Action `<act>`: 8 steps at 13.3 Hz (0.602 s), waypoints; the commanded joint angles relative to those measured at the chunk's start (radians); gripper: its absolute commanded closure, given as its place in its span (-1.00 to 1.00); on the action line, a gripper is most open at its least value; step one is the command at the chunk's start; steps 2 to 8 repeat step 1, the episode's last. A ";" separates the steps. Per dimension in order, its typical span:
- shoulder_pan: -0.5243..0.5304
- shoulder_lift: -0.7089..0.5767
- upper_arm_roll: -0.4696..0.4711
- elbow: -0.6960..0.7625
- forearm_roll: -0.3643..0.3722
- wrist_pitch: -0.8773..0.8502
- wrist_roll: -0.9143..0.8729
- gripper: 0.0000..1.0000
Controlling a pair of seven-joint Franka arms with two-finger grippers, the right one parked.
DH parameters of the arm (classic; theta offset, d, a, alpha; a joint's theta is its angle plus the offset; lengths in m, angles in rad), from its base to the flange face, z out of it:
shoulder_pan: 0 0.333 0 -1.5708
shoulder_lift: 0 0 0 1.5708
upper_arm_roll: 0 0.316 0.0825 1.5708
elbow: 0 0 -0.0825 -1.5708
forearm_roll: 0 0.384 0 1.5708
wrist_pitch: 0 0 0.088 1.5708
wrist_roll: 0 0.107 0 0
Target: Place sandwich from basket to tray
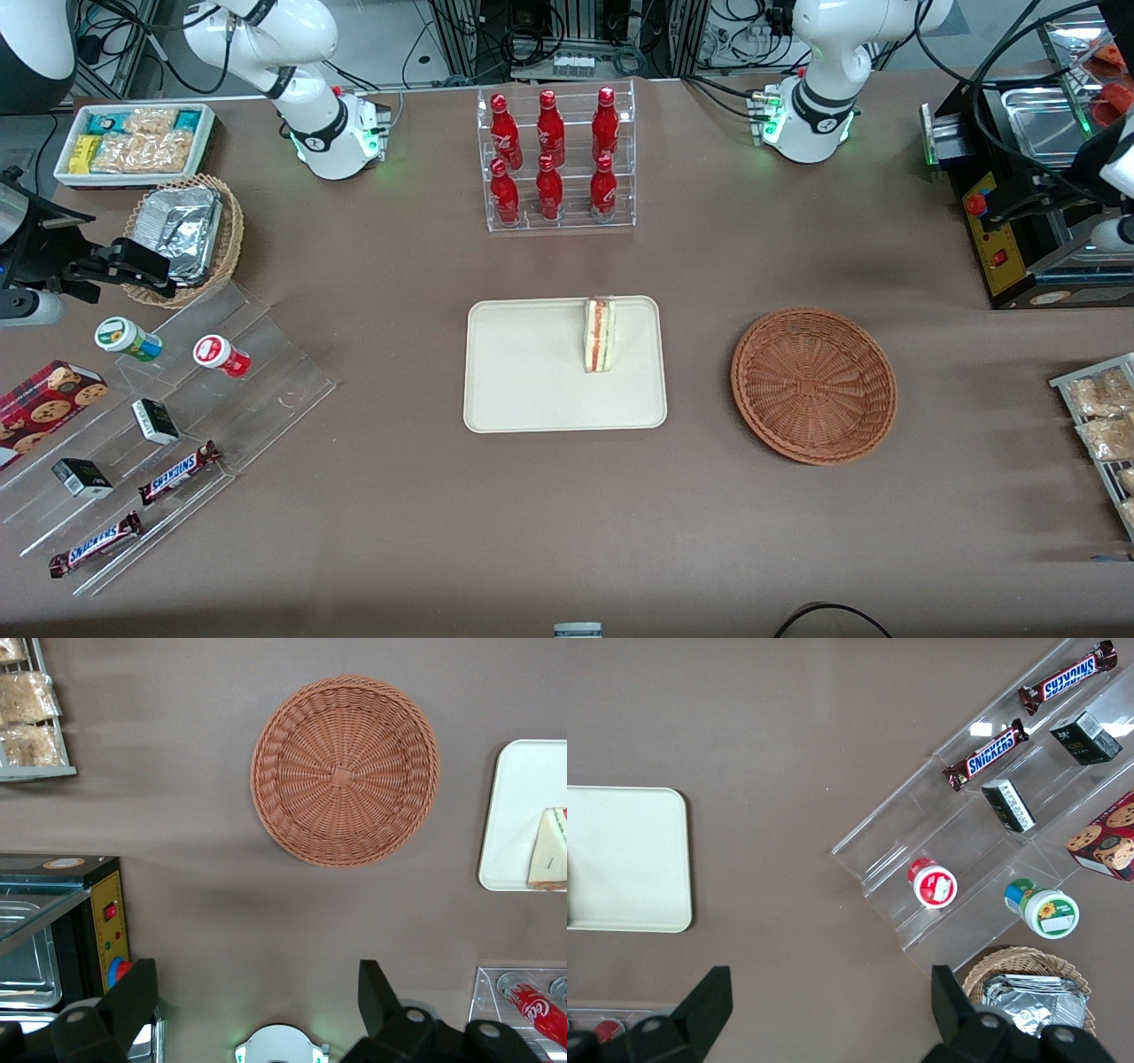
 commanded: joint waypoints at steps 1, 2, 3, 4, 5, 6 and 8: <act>0.012 0.000 -0.003 0.018 -0.006 0.000 0.023 -1.00; 0.012 0.000 -0.003 0.018 -0.006 0.000 0.023 -1.00; 0.012 0.000 -0.003 0.018 -0.006 0.000 0.023 -1.00; 0.012 0.000 -0.003 0.018 -0.006 0.000 0.023 -1.00; 0.012 0.000 -0.003 0.018 -0.006 0.000 0.023 -1.00; 0.012 0.000 -0.003 0.018 -0.006 0.000 0.023 -1.00; 0.012 0.000 -0.003 0.018 -0.006 0.000 0.023 -1.00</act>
